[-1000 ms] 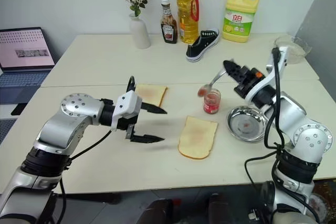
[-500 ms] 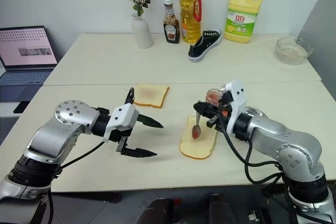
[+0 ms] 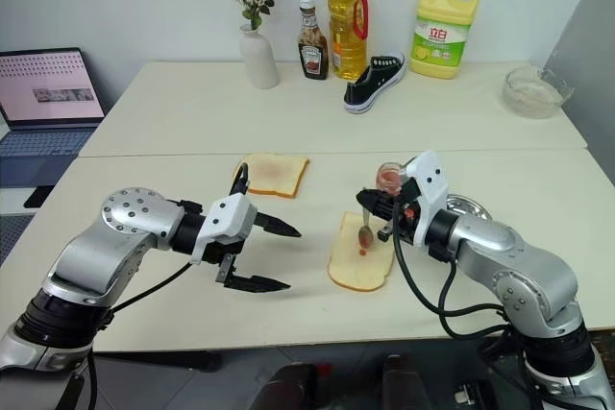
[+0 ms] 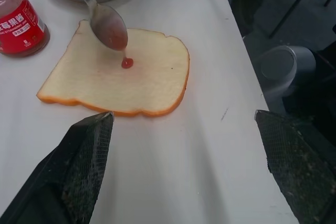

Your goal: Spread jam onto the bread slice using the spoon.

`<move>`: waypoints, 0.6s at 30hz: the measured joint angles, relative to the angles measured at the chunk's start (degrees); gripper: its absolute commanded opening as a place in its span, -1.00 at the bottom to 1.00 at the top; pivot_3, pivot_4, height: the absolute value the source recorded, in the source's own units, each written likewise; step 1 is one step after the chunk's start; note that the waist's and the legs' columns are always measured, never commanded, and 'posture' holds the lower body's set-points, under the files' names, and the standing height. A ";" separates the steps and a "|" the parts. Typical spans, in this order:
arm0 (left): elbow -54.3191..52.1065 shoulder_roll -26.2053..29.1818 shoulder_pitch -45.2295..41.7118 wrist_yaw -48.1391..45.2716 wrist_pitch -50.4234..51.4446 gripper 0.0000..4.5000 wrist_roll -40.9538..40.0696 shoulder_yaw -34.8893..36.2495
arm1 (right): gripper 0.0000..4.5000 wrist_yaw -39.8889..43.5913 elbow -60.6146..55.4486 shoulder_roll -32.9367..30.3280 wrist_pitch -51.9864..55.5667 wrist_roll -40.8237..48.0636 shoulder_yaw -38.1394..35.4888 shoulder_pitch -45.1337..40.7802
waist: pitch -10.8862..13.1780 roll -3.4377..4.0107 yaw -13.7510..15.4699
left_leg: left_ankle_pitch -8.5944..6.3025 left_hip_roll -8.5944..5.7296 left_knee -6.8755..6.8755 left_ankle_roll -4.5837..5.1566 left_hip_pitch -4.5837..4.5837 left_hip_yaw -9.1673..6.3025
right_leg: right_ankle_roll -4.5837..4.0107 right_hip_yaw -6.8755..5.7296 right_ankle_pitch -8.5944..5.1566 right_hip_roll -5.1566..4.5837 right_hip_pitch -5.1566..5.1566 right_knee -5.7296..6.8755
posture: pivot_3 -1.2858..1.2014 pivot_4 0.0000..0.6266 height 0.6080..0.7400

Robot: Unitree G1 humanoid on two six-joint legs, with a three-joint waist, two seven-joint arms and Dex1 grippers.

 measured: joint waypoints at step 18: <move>-1.21 -0.03 0.84 1.22 1.05 1.00 -0.22 0.01 | -0.99 -6.57 15.21 13.12 7.57 13.99 -12.89 2.28 | 0.00 0.00 -0.05 | 0.00 0.04 0.00 0.00 0.02 0.02 | -0.01 0.02 0.01 0.05 0.00 0.05 | 0.03 -0.52 1.00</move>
